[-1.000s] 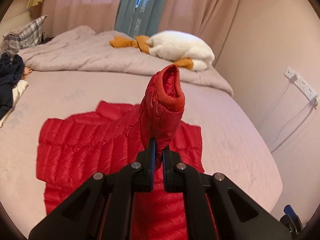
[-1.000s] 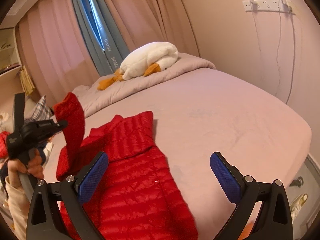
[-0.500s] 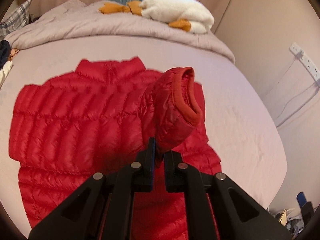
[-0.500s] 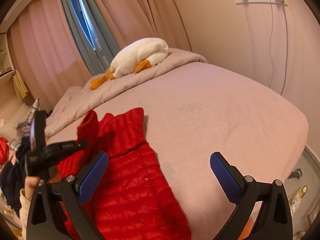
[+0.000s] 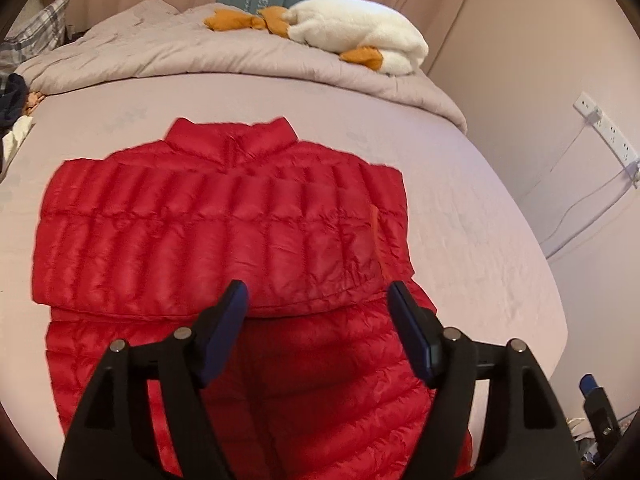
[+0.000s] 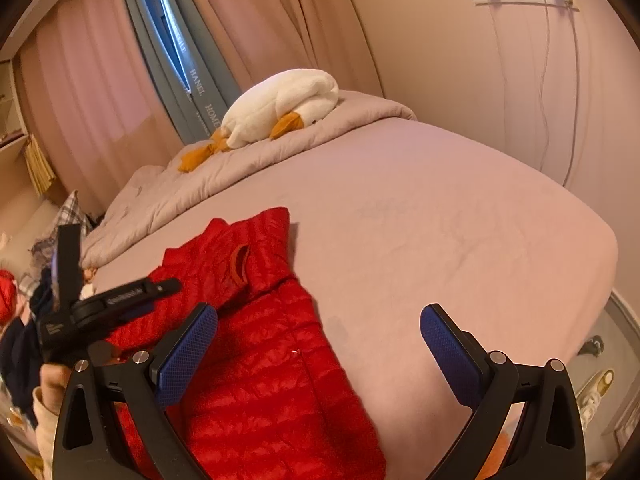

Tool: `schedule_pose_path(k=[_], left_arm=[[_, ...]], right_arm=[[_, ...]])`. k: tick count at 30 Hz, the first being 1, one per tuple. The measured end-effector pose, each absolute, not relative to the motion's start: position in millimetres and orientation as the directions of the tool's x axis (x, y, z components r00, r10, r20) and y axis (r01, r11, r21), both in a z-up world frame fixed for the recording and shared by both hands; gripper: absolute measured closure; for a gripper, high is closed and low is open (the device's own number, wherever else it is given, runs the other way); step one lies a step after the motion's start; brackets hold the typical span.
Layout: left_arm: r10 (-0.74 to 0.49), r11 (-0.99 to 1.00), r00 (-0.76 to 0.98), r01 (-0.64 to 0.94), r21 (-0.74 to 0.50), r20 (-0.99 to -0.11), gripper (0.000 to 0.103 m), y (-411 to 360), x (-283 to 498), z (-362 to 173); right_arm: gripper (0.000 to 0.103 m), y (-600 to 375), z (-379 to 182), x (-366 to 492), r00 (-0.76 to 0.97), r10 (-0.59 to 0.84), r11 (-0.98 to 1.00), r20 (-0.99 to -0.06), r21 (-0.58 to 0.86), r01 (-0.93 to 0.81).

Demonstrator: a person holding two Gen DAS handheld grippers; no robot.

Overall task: Fold large clothes
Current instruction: 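Open the left tool to release the sleeve on the jacket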

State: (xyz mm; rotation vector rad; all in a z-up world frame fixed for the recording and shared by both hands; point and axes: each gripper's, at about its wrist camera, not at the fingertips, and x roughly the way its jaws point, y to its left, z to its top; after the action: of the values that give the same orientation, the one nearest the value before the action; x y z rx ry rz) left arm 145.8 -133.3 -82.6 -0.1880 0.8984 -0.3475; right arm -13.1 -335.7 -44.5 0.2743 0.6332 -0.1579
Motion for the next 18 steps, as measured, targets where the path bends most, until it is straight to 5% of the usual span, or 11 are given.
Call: schedule_pose_path(k=[6,18], left_arm=[[-0.313,0.946,0.623,0.133,-0.297,-0.717,0.011,-88.1,131.0,-75.0],[-0.149,0.934,0.647,-0.157,-0.322,-0.748,0.003,30.9,79.3,-98.2]], right_arm=[[0.001,-329.3,-45.2,-9.5,0.794,-0.044,0.958,-0.606,0.201,0.206],[0.001,-297.0,-56.4,16.9,0.763,0.022,0.979,-0.646,0.169,0.114]])
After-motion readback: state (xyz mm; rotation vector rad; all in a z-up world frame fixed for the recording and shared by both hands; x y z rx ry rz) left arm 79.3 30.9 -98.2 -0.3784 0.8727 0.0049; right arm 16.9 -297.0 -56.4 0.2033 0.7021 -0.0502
